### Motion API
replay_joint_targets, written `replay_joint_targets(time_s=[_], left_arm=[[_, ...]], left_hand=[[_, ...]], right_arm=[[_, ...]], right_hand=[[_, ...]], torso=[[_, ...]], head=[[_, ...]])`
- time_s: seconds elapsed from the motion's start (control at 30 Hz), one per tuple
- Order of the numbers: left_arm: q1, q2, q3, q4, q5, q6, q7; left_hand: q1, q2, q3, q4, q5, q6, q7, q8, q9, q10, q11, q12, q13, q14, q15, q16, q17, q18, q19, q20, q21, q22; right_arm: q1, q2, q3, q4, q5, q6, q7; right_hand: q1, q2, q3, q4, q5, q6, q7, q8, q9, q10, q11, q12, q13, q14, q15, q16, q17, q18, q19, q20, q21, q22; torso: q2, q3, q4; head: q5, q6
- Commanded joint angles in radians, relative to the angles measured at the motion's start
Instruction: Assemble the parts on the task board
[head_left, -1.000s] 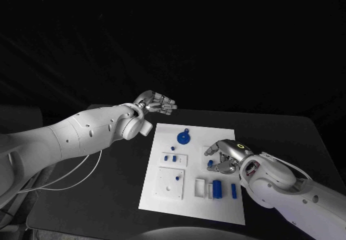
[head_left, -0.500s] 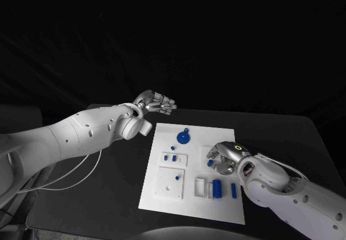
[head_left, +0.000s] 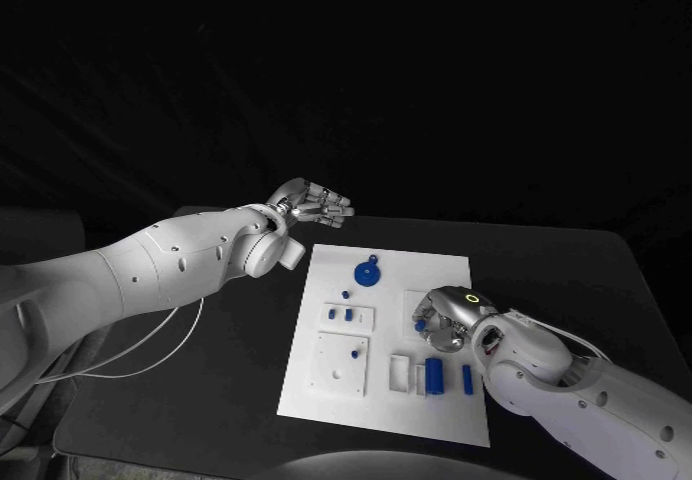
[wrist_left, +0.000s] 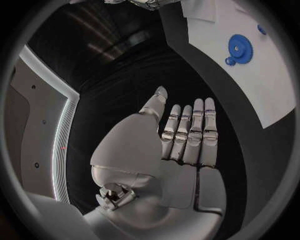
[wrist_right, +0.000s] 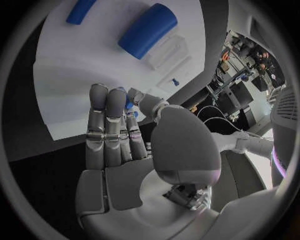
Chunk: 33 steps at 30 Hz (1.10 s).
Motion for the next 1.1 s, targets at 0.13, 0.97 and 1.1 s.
replay_joint_targets(time_s=[0.13, 0.97, 1.1], left_arm=[[0.001, 0.000, 0.001, 0.001, 0.003, 0.014, 0.011], [0.001, 0.000, 0.001, 0.001, 0.003, 0.016, 0.009], [0.001, 0.000, 0.001, 0.000, 0.003, 0.017, 0.009]], left_hand=[[-0.004, 0.004, -0.003, 0.001, -0.001, 0.002, 0.002, 0.000, -0.001, -0.004, -0.001, 0.004, -0.001, -0.005, -0.002, -0.003, 0.000, 0.009, -0.001, 0.003, 0.001, -0.001], [-0.002, 0.005, -0.003, 0.001, -0.001, 0.004, 0.002, 0.000, -0.001, -0.004, -0.001, 0.004, -0.001, -0.005, -0.002, -0.003, 0.000, 0.009, 0.000, 0.002, 0.001, -0.001], [-0.002, 0.005, -0.003, 0.001, -0.001, 0.004, 0.002, 0.000, -0.001, -0.004, -0.001, 0.004, -0.001, -0.005, -0.002, -0.003, 0.000, 0.009, 0.000, 0.002, 0.001, -0.001]], right_arm=[[0.000, 0.006, -0.008, -0.013, -0.012, -0.005, -0.002], [0.000, 0.024, -0.022, -0.032, -0.042, -0.125, -0.032], [0.000, 0.017, -0.022, -0.021, -0.036, -0.138, -0.030]], right_hand=[[-0.009, 0.014, 0.000, 0.008, -0.006, 0.020, -0.001, -0.002, 0.001, 0.013, -0.003, -0.005, 0.001, -0.001, -0.008, 0.004, 0.002, 0.009, 0.033, -0.010, 0.006, 0.003], [-0.015, 0.059, 0.041, 0.001, -0.004, 0.147, -0.028, -0.001, 0.018, 0.153, -0.046, -0.003, 0.004, 0.000, -0.042, 0.006, 0.014, -0.037, 0.036, -0.046, 0.121, 0.069], [-0.017, 0.059, 0.048, -0.003, -0.003, 0.152, -0.030, -0.001, 0.021, 0.158, -0.047, -0.003, 0.004, 0.000, -0.043, 0.005, 0.014, -0.039, 0.036, -0.047, 0.145, 0.087]], torso=[[0.000, -0.0001, 0.0002], [0.000, -0.0003, 0.0003], [0.000, 0.0000, 0.0000]], head=[[0.000, -0.003], [-0.002, -0.006], [-0.001, -0.005]])
